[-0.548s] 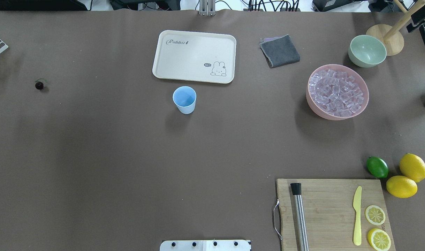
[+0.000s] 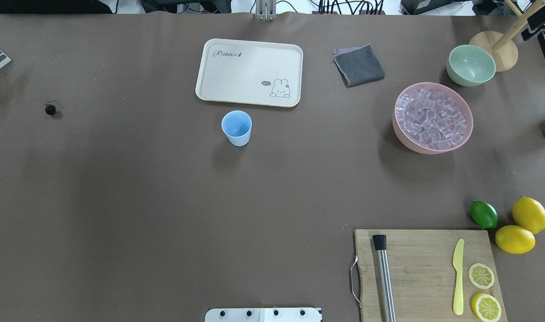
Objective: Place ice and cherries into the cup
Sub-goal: 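Move the right gripper toward the pink bowl of ice cubes, then lower the right gripper into the bowl and grasp an ice cube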
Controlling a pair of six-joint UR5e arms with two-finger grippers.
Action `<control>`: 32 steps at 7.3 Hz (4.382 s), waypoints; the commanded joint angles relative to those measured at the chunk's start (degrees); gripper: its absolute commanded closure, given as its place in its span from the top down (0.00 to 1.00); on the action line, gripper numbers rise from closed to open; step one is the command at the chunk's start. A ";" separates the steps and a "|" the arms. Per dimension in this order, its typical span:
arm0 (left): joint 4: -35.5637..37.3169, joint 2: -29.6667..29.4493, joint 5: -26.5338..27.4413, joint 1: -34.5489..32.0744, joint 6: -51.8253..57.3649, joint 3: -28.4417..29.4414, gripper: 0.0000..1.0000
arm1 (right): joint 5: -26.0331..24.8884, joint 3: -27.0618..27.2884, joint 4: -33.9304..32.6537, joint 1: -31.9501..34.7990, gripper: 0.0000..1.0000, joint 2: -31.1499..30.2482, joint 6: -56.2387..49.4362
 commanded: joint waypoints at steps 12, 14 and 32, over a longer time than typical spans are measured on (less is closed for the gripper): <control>-9.30 -0.21 4.57 -0.29 -0.08 -1.79 0.98 | -19.44 8.96 3.32 -23.41 1.00 -2.96 1.58; -9.38 -0.30 4.66 -0.47 -0.17 -1.79 0.98 | -26.31 8.69 4.13 -28.25 0.99 -4.82 1.58; -9.65 -0.12 5.10 -0.91 0.09 -1.35 0.98 | -31.43 10.18 3.17 -31.97 0.00 -7.56 2.11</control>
